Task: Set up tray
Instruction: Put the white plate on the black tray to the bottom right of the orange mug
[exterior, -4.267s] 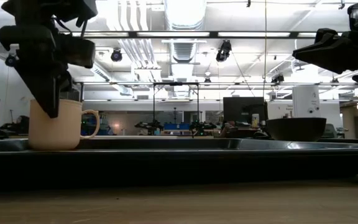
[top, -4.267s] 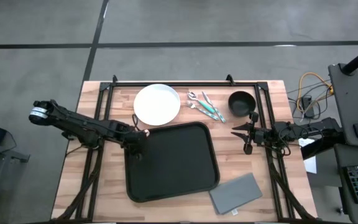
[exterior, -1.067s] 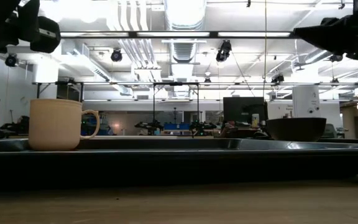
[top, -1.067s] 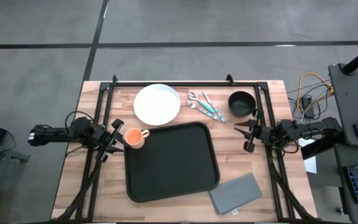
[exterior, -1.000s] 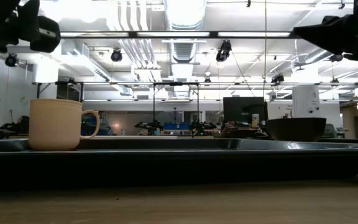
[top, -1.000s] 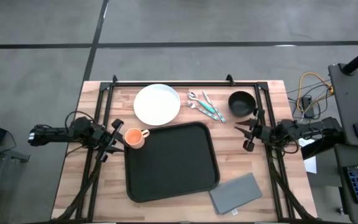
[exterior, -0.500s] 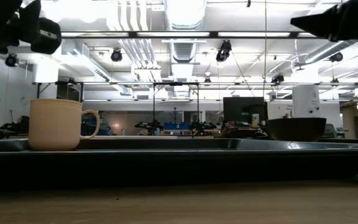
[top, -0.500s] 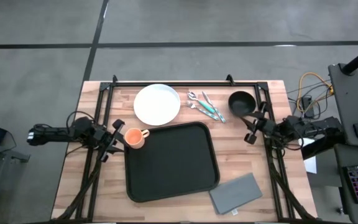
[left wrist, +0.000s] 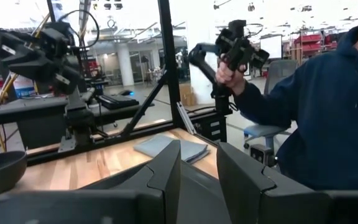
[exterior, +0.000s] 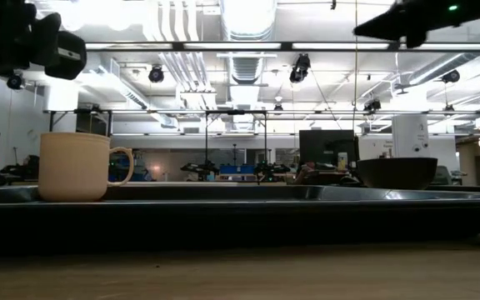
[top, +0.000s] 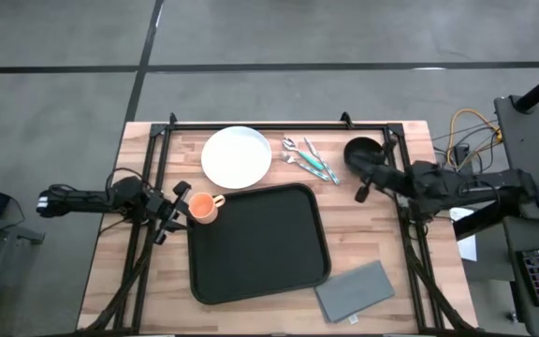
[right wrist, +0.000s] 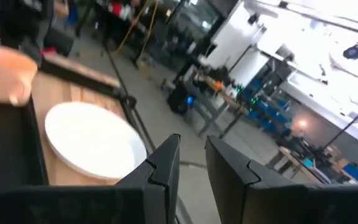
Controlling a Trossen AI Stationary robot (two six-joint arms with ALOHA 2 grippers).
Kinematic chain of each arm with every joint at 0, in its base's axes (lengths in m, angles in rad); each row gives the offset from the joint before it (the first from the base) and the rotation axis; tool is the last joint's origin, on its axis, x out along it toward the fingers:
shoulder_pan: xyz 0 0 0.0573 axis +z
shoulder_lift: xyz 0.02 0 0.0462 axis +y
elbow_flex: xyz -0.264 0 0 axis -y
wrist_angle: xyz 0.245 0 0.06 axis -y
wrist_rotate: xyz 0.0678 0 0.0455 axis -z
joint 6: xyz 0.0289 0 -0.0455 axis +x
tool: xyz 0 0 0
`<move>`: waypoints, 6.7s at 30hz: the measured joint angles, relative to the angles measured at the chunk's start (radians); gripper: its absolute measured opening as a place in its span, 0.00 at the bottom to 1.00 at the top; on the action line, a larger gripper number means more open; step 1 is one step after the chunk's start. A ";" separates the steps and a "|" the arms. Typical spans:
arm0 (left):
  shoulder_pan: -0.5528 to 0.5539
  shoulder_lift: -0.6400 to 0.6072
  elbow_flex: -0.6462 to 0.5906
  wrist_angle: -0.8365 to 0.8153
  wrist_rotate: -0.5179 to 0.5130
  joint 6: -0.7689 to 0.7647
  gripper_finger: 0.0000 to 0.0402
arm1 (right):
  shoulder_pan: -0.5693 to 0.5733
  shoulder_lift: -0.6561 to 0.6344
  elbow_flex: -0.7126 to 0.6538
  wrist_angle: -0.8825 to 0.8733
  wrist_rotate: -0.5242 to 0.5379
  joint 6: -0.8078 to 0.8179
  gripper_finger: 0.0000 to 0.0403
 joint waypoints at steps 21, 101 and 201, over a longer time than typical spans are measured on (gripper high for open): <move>0.000 0.006 0.000 0.000 -0.001 0.009 0.21 | -0.529 0.721 0.237 0.122 -0.797 0.023 0.17; 0.000 0.058 -0.002 -0.001 0.000 0.009 0.21 | -0.330 1.473 0.903 -0.279 -0.559 -0.342 0.52; 0.000 0.060 -0.001 0.000 0.000 0.009 0.21 | -0.507 1.578 1.121 -0.510 -0.725 -0.862 0.44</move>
